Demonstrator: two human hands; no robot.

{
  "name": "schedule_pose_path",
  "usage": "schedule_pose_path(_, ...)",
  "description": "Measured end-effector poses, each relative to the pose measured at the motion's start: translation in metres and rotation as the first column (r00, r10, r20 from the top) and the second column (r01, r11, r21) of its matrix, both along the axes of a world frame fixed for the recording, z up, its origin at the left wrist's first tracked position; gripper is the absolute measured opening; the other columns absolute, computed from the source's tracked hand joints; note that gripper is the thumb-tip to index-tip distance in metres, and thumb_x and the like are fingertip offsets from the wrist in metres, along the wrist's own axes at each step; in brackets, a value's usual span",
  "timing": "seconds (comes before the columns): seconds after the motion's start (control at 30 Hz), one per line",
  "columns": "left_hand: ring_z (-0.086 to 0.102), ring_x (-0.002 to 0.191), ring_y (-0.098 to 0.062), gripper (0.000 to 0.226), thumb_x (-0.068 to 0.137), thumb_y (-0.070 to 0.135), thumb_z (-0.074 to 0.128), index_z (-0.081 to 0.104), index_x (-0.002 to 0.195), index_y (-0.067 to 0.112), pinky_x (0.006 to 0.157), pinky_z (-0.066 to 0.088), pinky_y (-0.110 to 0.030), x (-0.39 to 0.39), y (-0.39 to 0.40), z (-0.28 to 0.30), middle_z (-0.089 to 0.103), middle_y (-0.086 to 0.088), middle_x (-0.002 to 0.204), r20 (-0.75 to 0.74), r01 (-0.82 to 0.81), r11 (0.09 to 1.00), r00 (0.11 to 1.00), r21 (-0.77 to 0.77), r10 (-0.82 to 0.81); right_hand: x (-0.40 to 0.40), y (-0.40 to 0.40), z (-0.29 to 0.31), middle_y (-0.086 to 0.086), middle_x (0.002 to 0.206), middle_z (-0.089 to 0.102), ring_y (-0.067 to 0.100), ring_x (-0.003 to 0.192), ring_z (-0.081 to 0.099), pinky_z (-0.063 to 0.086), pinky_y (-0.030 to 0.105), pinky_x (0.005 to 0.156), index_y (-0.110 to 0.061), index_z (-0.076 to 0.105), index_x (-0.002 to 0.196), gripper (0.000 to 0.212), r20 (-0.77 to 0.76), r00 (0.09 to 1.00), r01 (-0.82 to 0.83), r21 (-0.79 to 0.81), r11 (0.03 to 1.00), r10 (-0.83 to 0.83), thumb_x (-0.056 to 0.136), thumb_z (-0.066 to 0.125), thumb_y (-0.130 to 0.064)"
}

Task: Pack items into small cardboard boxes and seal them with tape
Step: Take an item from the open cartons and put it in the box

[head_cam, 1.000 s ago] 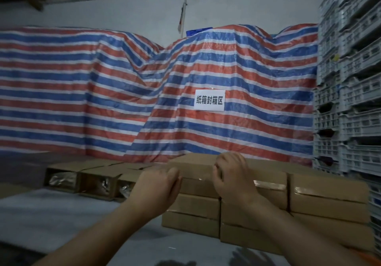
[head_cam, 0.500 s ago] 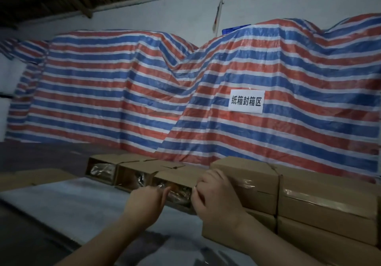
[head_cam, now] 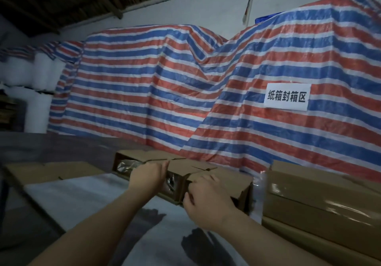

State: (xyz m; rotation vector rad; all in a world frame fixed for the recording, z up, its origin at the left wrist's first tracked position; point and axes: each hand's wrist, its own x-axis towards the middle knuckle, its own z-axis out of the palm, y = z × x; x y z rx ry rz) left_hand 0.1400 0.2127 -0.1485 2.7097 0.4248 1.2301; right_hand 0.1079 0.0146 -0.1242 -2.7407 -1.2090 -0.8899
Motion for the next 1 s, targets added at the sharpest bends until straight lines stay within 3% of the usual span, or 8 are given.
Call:
schedule_pose_path(0.13, 0.059, 0.070, -0.015, 0.011, 0.099, 0.029, 0.047, 0.055, 0.101, 0.022, 0.062, 0.045, -0.029, 0.029, 0.021, -0.005, 0.056, 0.006, 0.077, 0.055, 0.024, 0.997, 0.998, -0.073, -0.020, 0.031, 0.030, 0.007, -0.001, 0.111, 0.054, 0.018, 0.102, 0.048, 0.042, 0.040, 0.104, -0.025, 0.053, 0.105, 0.016, -0.037, 0.993, 0.117, 0.074, 0.990, -0.115, 0.096, 0.049, -0.038)
schedule_pose_path(0.27, 0.059, 0.095, -0.010, 0.025, 0.096, 0.035, 0.052, 0.047, 0.120, 0.029, 0.078, 0.052, -0.028, 0.049, 0.014, -0.029, 0.055, 0.009, 0.113, 0.211, 0.238, 0.964, 0.955, -0.120, -0.210, 0.073, 0.037, 0.009, 0.010, 0.135, 0.052, 0.031, 0.121, 0.052, 0.045, 0.046, 0.104, -0.014, 0.046, 0.135, 0.061, -0.091, 0.874, 0.469, -0.095, 0.878, -0.477, 0.087, 0.062, -0.047)
schedule_pose_path(0.43, 0.056, 0.105, -0.017, 0.041, 0.097, 0.045, 0.047, 0.043, 0.132, 0.024, 0.088, 0.052, -0.036, 0.057, 0.016, -0.048, 0.052, -0.002, 0.125, 0.157, 0.233, 0.962, 0.954, 0.144, -0.254, 0.096, 0.019, 0.001, 0.016, 0.139, 0.054, 0.037, 0.125, 0.053, 0.045, 0.051, 0.105, -0.012, 0.050, 0.138, 0.056, -0.239, 0.751, 0.585, -0.189, 0.789, -0.615, 0.090, 0.065, -0.038)
schedule_pose_path(0.57, 0.048, 0.115, -0.013, 0.057, 0.095, 0.059, 0.033, 0.033, 0.142, 0.026, 0.098, 0.044, -0.031, 0.063, 0.015, -0.054, 0.046, 0.002, 0.133, 0.097, 0.265, 0.952, 0.955, 0.152, -0.281, 0.096, 0.015, -0.005, 0.009, 0.115, 0.060, 0.026, 0.101, 0.060, 0.052, 0.040, 0.090, -0.014, 0.052, 0.127, 0.039, -0.045, 0.729, 0.657, -0.233, 0.717, -0.683, 0.091, 0.063, -0.025)
schedule_pose_path(0.67, 0.045, 0.121, -0.011, 0.069, 0.088, 0.069, 0.023, 0.029, 0.145, 0.029, 0.102, 0.039, -0.031, 0.061, 0.010, -0.054, 0.044, 0.005, 0.138, 0.087, 0.332, 0.927, 0.933, 0.175, -0.350, 0.095, 0.010, -0.004, 0.007, 0.115, 0.061, 0.025, 0.102, 0.061, 0.055, 0.039, 0.089, -0.015, 0.053, 0.125, 0.033, 0.003, 0.746, 0.644, -0.260, 0.720, -0.666, 0.093, 0.061, -0.018)
schedule_pose_path(0.87, 0.042, 0.130, -0.010, 0.075, 0.086, 0.072, 0.027, 0.022, 0.149, 0.032, 0.106, 0.033, -0.030, 0.053, -0.001, -0.052, 0.041, 0.007, 0.146, 0.052, 0.393, 0.914, 0.915, 0.103, -0.400, 0.075, 0.006, 0.007, 0.008, 0.120, 0.060, 0.025, 0.108, 0.059, 0.051, 0.039, 0.098, -0.015, 0.056, 0.121, 0.026, -0.019, 0.771, 0.602, -0.306, 0.738, -0.636, 0.095, 0.061, -0.017)
schedule_pose_path(0.93, 0.047, 0.122, -0.005, 0.072, 0.086, 0.068, 0.038, 0.022, 0.148, 0.035, 0.101, 0.038, -0.028, 0.049, -0.005, -0.051, 0.046, 0.011, 0.140, 0.045, 0.444, 0.896, 0.895, 0.010, -0.444, 0.066, 0.003, 0.008, 0.009, 0.123, 0.059, 0.026, 0.111, 0.059, 0.052, 0.040, 0.099, -0.015, 0.057, 0.123, 0.027, -0.048, 0.797, 0.568, -0.278, 0.774, -0.602, 0.096, 0.060, -0.019)
schedule_pose_path(1.0, 0.052, 0.101, 0.009, 0.061, 0.088, 0.058, 0.052, 0.027, 0.142, 0.043, 0.087, 0.044, -0.018, 0.042, -0.010, -0.049, 0.054, 0.024, 0.120, 0.057, 0.503, 0.855, 0.864, -0.128, -0.500, 0.054, 0.001, 0.013, 0.011, 0.127, 0.058, 0.029, 0.115, 0.058, 0.052, 0.041, 0.100, -0.014, 0.056, 0.126, 0.029, -0.081, 0.806, 0.540, -0.305, 0.784, -0.586, 0.098, 0.059, -0.019)
